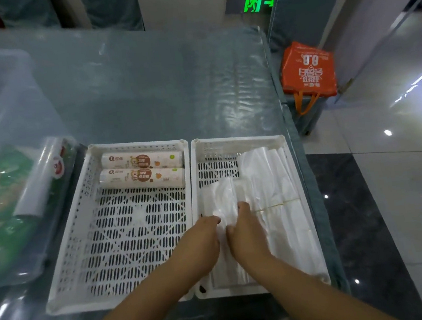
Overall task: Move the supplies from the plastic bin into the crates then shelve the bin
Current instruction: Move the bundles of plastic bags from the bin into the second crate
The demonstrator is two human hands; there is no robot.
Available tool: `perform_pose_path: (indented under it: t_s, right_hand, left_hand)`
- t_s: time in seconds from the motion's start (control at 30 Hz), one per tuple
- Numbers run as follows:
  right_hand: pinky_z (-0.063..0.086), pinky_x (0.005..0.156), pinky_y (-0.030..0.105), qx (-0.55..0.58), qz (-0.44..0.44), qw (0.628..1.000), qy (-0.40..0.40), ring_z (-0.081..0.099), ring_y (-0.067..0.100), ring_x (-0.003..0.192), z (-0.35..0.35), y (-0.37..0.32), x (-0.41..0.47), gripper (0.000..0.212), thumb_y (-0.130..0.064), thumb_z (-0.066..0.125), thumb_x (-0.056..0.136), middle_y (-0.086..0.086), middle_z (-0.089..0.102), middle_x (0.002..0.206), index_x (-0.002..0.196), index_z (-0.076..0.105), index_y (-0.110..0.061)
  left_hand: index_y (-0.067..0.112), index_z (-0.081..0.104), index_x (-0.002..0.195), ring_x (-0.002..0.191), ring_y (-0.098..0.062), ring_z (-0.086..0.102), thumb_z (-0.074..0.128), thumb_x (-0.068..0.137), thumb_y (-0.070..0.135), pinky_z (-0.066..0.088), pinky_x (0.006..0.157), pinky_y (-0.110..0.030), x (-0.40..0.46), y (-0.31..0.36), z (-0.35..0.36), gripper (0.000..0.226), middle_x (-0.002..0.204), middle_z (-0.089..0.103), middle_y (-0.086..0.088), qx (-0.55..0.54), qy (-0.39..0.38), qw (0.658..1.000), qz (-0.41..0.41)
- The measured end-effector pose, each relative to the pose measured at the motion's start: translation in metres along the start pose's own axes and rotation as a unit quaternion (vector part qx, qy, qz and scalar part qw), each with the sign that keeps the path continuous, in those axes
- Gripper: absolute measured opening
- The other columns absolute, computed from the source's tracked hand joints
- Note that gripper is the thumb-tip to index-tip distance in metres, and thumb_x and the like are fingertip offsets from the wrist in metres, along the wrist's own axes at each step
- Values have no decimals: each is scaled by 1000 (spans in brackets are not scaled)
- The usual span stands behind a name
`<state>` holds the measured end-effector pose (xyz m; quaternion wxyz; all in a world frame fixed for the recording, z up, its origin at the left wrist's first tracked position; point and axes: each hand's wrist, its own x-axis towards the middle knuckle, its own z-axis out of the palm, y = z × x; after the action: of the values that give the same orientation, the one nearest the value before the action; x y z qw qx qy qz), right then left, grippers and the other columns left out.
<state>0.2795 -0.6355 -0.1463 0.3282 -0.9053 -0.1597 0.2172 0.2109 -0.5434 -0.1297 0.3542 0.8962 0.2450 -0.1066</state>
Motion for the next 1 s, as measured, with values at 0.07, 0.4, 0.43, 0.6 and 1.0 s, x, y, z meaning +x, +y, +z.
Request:
perform_pose_path:
  t_s: [0.07,0.4,0.43,0.6,1.0]
  right_hand:
    - [53,79,35,-19,-11,1000,-2,59,18,92,-2,0,-2,35,-11,54,82,0,57,102,114,43,-20]
    - [48,79,30,-61,-105,993,12,59,14,99,-31,-61,6,30,-16,57,85,-8,60,109,113,53,-26]
    - [47,73,28,-57,-137,989,9,61,12,91,-32,-80,5,24,-17,56,85,-11,63,101,106,56,-28]
    - [52,66,28,-81,-306,948,20,60,7,74,-22,-189,-13,10,-23,59,85,-16,61,81,89,61,-32]
    - [47,69,31,-190,-451,870,-65,60,17,81,146,-438,-60,11,-30,55,83,-8,67,83,89,64,-26]
  left_hand:
    - [18,49,128,110,-17,58,45,93,13,42,90,-24,1,3,-1,37,127,57,-5,15,-37,999,3]
    - [29,52,124,102,-13,60,46,93,22,47,83,-27,-34,10,-105,32,122,61,4,25,61,998,21]
    - [31,53,123,100,-12,60,47,93,25,48,82,-27,-45,8,-125,31,120,63,6,41,88,995,31]
    - [34,53,121,103,-16,60,46,91,35,44,81,-30,-109,-31,-228,31,117,65,8,132,239,961,43]
    - [29,60,116,103,-29,61,47,91,29,45,79,-34,-204,-292,-404,28,115,68,-1,239,325,905,-132]
